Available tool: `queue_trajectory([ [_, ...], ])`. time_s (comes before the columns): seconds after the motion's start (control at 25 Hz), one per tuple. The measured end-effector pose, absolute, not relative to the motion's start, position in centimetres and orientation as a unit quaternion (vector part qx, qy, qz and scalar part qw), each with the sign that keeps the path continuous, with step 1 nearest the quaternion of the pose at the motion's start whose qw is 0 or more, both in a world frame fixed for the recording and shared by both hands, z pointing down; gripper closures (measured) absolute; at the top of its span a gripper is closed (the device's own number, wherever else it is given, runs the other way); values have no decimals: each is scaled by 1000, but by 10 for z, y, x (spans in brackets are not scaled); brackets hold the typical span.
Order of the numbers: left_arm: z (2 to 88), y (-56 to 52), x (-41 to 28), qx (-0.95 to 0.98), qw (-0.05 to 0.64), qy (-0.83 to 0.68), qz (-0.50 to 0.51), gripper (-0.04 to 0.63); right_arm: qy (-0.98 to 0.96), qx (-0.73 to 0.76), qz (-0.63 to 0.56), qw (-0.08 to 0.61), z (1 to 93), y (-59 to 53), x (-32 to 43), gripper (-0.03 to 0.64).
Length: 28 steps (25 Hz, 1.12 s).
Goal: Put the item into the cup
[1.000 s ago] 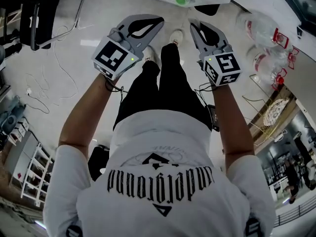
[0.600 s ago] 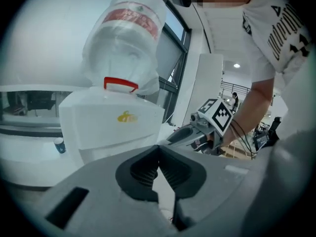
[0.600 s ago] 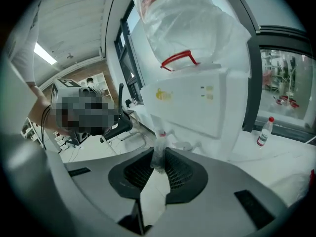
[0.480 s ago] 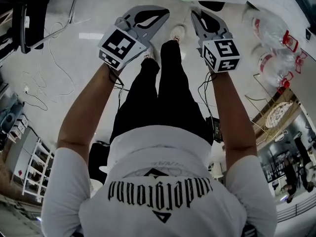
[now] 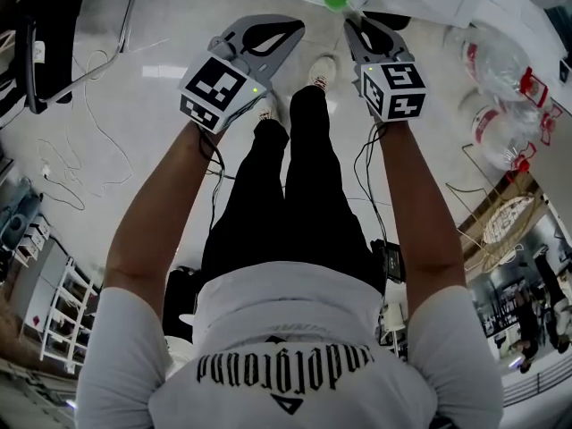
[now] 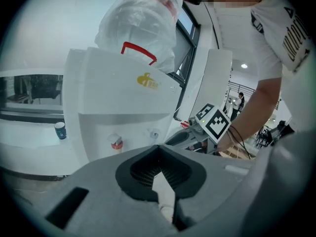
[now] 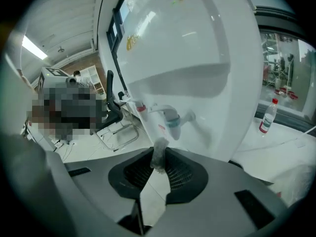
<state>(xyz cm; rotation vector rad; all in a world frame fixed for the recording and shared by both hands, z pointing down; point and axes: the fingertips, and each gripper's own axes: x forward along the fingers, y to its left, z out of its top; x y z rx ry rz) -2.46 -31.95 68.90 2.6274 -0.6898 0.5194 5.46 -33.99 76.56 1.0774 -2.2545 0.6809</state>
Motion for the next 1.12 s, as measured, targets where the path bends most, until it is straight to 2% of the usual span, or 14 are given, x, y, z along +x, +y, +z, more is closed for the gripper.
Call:
queue_trajectory([
  [0.56, 728, -333, -21, 930, 191, -249, 190, 580, -811, 431, 278, 280, 832, -370, 58, 552],
  [0.96, 733, -335, -22, 929, 204, -245, 189, 580, -805, 440, 303, 259, 847, -381, 54, 552],
  [1.12, 732, -334, -23, 929, 208, -243, 186, 580, -801, 446, 308, 253, 847, -382, 52, 517],
])
